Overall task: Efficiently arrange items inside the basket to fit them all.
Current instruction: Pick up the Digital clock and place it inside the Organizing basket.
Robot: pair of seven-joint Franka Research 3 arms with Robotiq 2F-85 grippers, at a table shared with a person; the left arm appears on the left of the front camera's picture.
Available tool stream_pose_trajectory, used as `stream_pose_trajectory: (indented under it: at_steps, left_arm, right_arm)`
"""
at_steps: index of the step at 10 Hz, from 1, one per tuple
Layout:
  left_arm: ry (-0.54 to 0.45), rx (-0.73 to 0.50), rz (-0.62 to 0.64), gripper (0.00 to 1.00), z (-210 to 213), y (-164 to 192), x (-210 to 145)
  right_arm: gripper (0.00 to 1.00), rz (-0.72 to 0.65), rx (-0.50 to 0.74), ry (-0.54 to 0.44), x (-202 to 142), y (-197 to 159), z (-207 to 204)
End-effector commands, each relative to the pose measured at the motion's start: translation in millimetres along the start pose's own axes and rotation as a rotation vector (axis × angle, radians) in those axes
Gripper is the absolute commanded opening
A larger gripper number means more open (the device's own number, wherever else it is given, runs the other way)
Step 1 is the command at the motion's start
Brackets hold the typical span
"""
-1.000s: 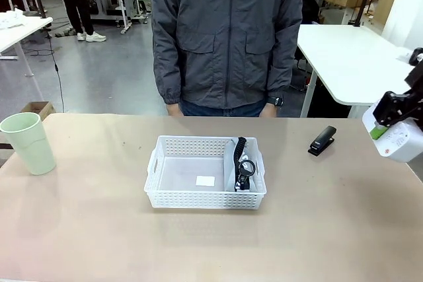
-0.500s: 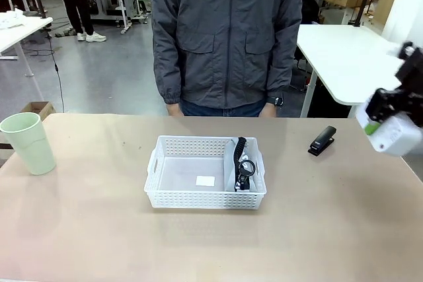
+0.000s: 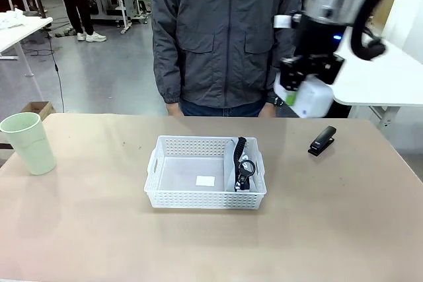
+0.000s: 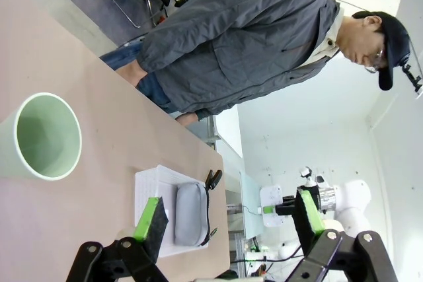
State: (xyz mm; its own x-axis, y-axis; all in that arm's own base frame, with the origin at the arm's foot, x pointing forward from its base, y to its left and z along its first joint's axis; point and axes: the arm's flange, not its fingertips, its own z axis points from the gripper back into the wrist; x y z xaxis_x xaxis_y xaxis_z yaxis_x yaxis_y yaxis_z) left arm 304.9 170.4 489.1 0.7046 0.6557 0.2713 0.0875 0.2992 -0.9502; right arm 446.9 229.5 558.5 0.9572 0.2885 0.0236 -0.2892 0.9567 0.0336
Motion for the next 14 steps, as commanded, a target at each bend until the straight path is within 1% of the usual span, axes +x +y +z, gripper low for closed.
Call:
stream_pose_trajectory:
  at_steps: [1,3,4,5,6,7,8,9,10,11,12,13,14]
  left_arm:
    - [-0.003,-0.016,-0.016,1.00,1,-1,0]
    - [-0.003,-0.016,-0.016,1.00,1,-1,0]
    - [-0.003,-0.016,-0.016,1.00,1,-1,0]
    - [-0.003,-0.016,-0.016,1.00,1,-1,0]
    - [-0.003,-0.016,-0.016,1.00,1,-1,0]
    - [-0.003,-0.016,-0.016,1.00,1,-1,0]
    - [-0.003,-0.016,-0.016,1.00,1,-1,0]
    - [-0.003,-0.016,-0.016,1.00,1,-1,0]
    - [-0.003,-0.016,-0.016,1.00,1,-1,0]
    - [-0.003,-0.016,-0.016,1.00,1,-1,0]
    - [-0.003,-0.016,-0.016,1.00,1,-1,0]
    - [-0.003,-0.016,-0.016,1.00,1,-1,0]
    - [-0.003,-0.016,-0.016,1.00,1,-1,0]
  right_arm:
    - [0.52,0.028,-0.158,0.013,38,61,14]
    - [0.52,0.155,-0.317,0.036,51,148,-4]
    - [0.52,0.228,-0.365,0.041,47,188,-17]
    - [0.52,0.193,-0.376,0.085,43,216,-20]
    - [0.52,0.191,-0.307,0.105,33,240,-15]
    - [0.52,0.212,-0.292,0.107,24,254,-10]
    - [0.52,0.207,-0.237,0.167,18,260,-6]
    - [0.52,0.252,-0.186,0.223,10,265,-5]
    - [0.52,0.352,-0.139,0.235,-1,269,-4]
    - [0.52,0.399,-0.122,0.192,-9,268,-7]
    - [0.52,0.354,-0.116,0.145,-8,261,-10]
    - [0.52,0.266,-0.160,0.070,-5,254,-9]
    - [0.52,0.355,-0.144,0.188,-3,277,-5]
